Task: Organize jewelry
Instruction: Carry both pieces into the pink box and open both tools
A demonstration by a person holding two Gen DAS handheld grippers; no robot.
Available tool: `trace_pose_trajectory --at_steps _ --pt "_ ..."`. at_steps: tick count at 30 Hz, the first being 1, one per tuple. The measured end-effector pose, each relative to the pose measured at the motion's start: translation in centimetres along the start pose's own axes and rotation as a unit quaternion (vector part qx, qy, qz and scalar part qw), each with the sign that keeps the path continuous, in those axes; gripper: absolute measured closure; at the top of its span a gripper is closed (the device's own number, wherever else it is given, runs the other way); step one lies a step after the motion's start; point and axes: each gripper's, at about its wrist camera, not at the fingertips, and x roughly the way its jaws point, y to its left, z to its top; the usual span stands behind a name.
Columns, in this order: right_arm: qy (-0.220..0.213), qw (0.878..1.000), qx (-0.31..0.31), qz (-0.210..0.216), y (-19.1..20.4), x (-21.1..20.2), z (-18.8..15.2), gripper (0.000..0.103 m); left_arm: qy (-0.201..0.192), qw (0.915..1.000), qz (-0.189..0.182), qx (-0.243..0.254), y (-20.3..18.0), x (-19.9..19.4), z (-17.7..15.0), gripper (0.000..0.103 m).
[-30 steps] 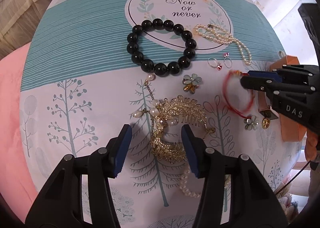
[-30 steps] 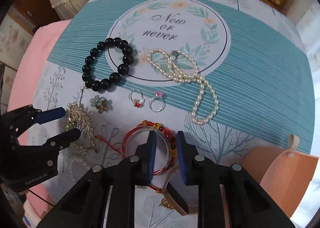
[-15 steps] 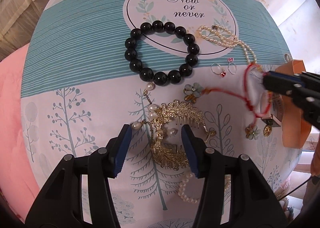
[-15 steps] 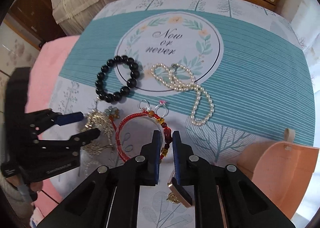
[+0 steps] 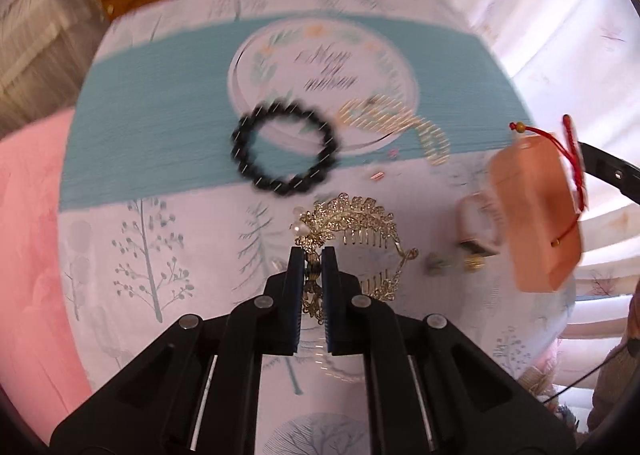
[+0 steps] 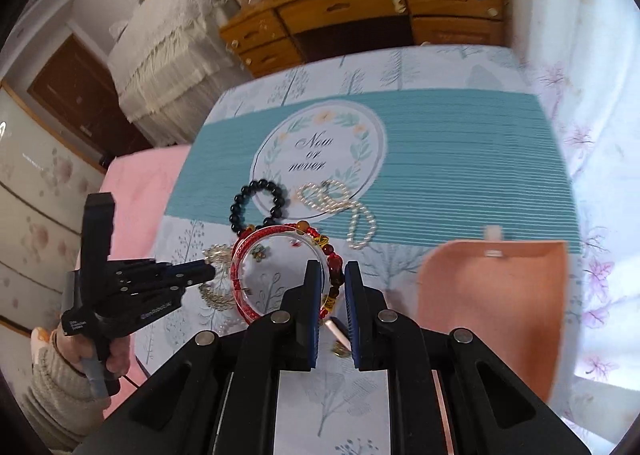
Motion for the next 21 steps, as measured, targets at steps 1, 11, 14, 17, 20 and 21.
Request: trace_pose_trajectory --at_steps 1,11,14,17,20,21 --pt "-0.010 1.000 0.007 -0.004 -0.8 -1.2 -0.3 0.092 -0.009 0.9999 -0.004 0.007 -0.6 -0.9 0.2 0.097" --pt "-0.020 0.991 0.123 -0.056 -10.6 -4.8 -7.4 0.091 -0.075 0.9873 -0.090 0.107 -14.7 -6.0 4.0 0.097" --pt "-0.003 0.986 0.150 -0.066 -12.5 -3.6 -10.2 0.091 -0.072 0.9835 -0.107 0.127 -19.1 -4.5 5.0 0.097" --pt "0.006 0.984 0.157 -0.087 -13.8 -2.9 -12.5 0.091 -0.057 0.9827 -0.106 0.140 -22.3 -2.0 5.6 0.097" --pt "0.010 0.982 0.159 -0.097 -14.7 -2.7 -14.3 0.091 -0.027 0.9842 -0.098 0.145 -24.6 2.0 5.8 0.097" --pt "0.011 0.982 0.157 -0.105 -14.7 -2.4 -14.6 0.091 -0.020 0.9848 -0.094 0.145 -25.0 3.1 5.7 0.097"
